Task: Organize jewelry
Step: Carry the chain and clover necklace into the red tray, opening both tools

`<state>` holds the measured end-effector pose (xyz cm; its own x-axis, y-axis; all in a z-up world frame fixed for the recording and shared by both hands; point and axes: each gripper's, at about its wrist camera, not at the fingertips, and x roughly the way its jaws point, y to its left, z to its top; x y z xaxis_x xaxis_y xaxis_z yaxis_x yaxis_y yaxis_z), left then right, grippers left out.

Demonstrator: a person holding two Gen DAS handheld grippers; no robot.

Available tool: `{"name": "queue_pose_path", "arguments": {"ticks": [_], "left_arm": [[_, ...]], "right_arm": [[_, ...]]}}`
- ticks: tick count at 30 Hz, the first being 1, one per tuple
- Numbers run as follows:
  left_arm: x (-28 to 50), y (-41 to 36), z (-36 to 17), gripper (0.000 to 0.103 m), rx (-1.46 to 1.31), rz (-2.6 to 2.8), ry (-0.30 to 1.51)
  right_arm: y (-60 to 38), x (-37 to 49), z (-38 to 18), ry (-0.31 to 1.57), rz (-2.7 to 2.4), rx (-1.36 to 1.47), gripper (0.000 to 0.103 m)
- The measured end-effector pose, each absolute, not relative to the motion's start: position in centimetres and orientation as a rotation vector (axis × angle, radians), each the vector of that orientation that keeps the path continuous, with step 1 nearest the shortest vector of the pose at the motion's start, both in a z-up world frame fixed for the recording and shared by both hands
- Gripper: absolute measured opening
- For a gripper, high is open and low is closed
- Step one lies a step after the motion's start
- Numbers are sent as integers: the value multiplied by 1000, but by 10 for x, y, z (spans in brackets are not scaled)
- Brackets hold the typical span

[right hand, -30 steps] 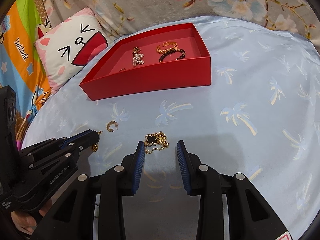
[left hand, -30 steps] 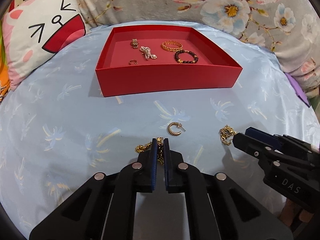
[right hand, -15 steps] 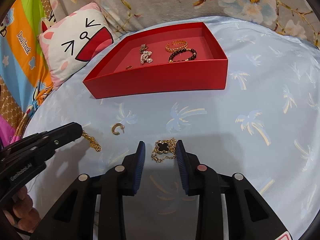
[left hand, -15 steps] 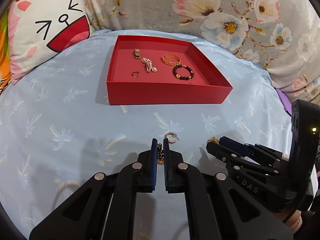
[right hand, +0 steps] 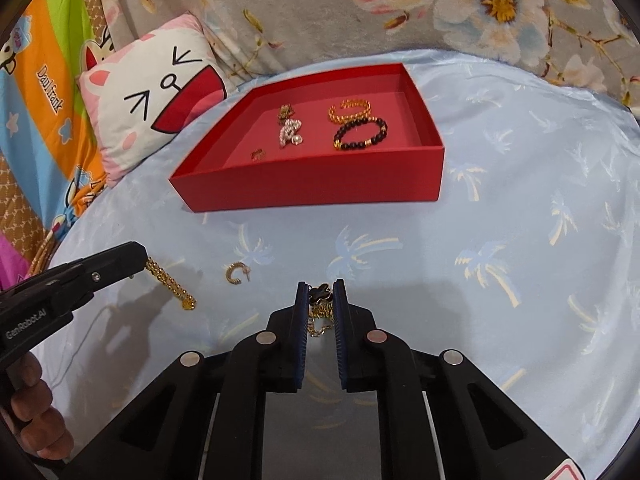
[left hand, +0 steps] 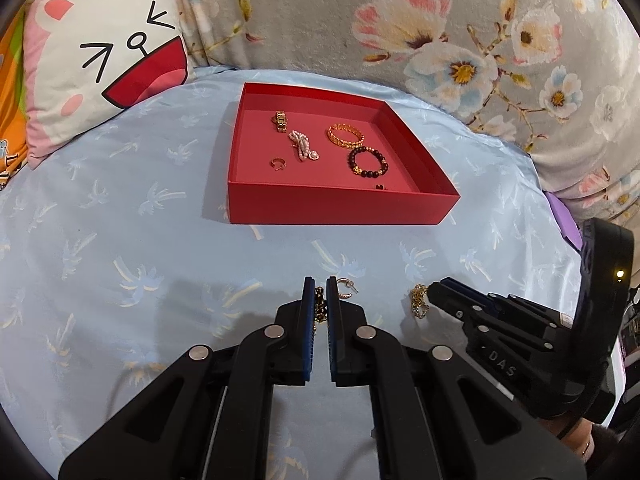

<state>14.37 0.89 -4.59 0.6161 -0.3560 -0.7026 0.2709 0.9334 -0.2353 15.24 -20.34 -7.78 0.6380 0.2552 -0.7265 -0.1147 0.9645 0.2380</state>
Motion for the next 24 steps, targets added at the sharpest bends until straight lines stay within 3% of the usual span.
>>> {"name": "queue_pose_path", "arguments": {"ticks": [13, 24], "left_arm": [[141, 15, 14, 4, -113, -383, 763], [186, 14, 77, 5, -119, -432, 691]], "right_arm": [[-223, 136, 9, 711, 234, 169, 11], [-229, 171, 85, 602, 281, 164, 11]]}}
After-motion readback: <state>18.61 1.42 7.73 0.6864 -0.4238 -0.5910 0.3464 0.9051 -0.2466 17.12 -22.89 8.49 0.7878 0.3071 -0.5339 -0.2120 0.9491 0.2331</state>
